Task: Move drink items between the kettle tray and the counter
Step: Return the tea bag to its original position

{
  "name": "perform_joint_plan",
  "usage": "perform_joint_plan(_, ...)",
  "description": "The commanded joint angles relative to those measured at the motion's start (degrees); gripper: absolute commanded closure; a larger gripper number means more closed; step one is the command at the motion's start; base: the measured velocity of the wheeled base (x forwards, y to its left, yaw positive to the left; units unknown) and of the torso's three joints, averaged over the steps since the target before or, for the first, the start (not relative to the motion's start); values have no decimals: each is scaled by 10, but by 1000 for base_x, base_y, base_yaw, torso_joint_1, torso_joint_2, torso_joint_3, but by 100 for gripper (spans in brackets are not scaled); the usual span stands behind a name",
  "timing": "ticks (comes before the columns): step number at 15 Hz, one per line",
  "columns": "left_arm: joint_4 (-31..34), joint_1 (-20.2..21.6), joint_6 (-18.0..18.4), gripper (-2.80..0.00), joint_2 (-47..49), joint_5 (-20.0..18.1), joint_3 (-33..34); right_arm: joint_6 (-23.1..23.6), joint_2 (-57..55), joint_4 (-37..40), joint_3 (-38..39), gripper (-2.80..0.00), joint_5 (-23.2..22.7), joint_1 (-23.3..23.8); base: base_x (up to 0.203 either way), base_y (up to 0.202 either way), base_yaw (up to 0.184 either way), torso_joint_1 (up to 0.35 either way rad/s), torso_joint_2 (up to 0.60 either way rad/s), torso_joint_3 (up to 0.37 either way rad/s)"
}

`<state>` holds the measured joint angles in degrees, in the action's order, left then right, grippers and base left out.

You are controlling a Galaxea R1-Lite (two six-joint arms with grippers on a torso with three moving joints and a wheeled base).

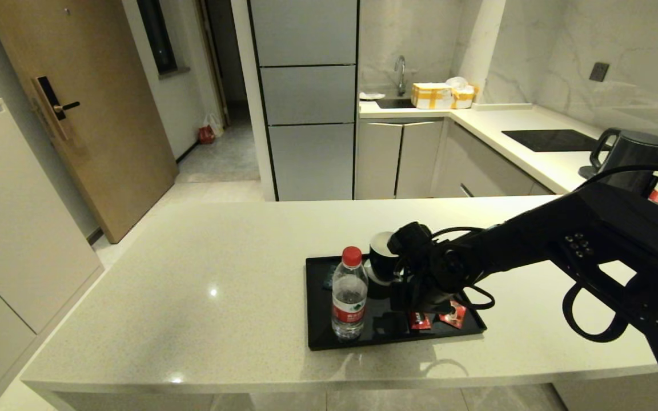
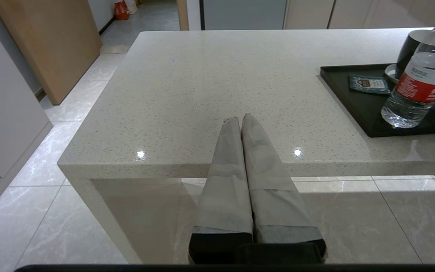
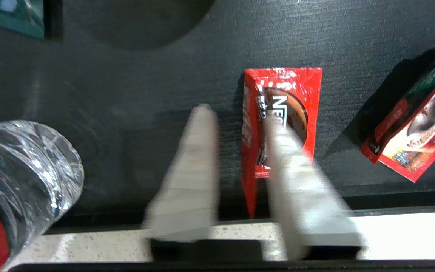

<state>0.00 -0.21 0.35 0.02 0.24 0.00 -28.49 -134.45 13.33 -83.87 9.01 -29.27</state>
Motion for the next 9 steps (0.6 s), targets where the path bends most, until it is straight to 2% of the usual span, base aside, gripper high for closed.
perform_joint_plan(1,0,0,0,0,0,0,0,-2,2,-3,3,-280,0,0,0,0,0,0,0,0)
perform_joint_plan(7,0,0,0,0,0,0,0,-2,94,-1,46,-280,-2,4,0,0,0,0,0,0)
perform_joint_plan(8,0,0,0,0,0,0,0,-2,124,-2,60,0,-3,8,0,0,0,0,0,0)
perform_joint_plan(9,0,0,0,0,0,0,0,-2,151,-2,82,0,-2,13,0,0,0,0,0,0)
